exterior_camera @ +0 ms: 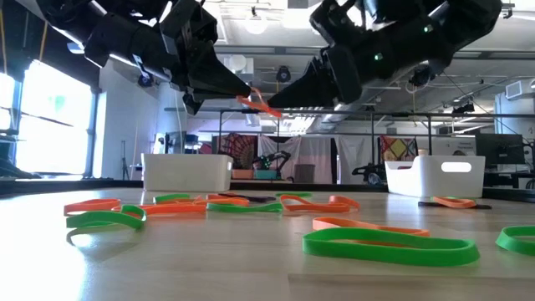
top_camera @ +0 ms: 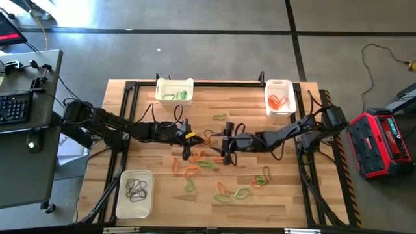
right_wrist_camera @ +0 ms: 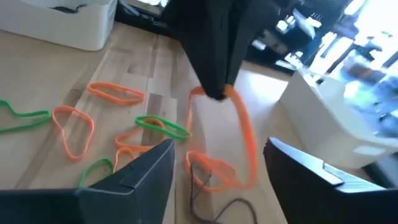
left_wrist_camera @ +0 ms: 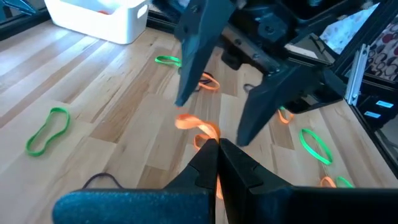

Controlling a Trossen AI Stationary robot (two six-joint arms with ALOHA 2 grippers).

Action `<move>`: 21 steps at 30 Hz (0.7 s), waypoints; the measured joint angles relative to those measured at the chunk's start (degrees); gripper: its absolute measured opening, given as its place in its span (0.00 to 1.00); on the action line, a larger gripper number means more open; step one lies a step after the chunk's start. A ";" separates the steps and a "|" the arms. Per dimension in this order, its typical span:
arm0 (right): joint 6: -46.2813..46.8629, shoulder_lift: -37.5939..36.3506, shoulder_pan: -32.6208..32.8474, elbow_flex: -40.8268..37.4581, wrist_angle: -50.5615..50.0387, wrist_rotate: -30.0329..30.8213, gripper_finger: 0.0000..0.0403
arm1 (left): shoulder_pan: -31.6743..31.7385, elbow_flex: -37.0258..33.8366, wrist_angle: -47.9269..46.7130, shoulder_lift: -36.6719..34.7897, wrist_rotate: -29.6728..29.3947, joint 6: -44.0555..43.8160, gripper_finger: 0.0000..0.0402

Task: Sort rubber bands into baskets
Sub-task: Put the orange rubber band into the top right white bin

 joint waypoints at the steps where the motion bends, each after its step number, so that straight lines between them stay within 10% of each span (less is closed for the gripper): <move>1: -0.80 0.00 0.27 0.00 0.23 1.61 0.60 | 0.00 0.00 0.04 0.00 -0.02 0.00 0.00; 14: -1.31 0.11 -2.42 0.00 1.12 -2.85 0.57 | -0.04 1.41 1.05 0.02 0.13 1.10 0.00; 21: -0.93 0.13 -2.04 0.00 1.54 -4.22 0.29 | -0.04 2.43 0.71 0.02 0.13 1.62 0.00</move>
